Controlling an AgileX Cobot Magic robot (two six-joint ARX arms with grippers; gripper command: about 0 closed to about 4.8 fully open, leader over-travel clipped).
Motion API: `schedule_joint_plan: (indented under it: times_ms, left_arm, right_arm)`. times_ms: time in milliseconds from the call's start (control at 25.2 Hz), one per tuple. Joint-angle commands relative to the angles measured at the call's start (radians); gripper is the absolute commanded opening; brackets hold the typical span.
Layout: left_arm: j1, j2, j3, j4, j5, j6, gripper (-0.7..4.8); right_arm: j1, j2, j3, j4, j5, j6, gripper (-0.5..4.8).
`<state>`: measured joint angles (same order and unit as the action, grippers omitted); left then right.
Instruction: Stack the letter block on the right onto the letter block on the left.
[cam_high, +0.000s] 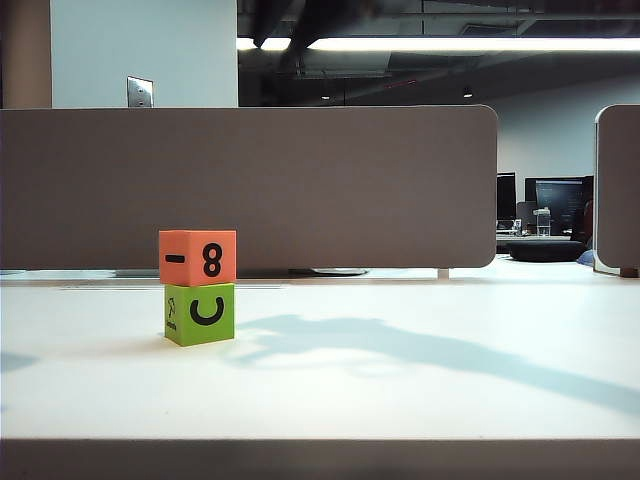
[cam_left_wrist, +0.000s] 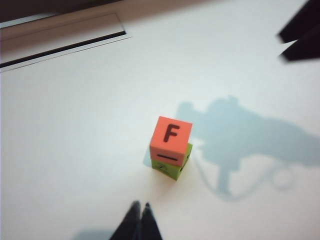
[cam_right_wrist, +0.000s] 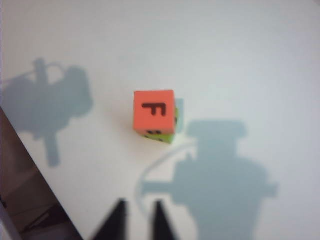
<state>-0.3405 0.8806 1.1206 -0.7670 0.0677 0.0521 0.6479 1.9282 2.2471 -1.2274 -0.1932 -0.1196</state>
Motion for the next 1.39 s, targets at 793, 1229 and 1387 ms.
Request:
schedule_joint_plan:
  times_ms: [793, 1229, 1387]
  left_arm:
    - [-0.121, -0.248, -0.285, 0.303, -0.004, 0.019, -0.06]
    - [-0.117, -0.341, -0.618, 0.541, -0.074, -0.112, -0.06]
    - [-0.117, -0.409, -0.752, 0.711, -0.068, -0.109, -0.06]
  right_arm:
    - [-0.020, -0.955, -0.821, 0.333, 0.208, 0.087, -0.06]
    - [-0.019, -1.093, -1.305, 0.618, 0.394, 0.134, -0.06]
    - [-0.018, -1.098, -1.510, 0.913, 0.227, 0.134, -0.06]
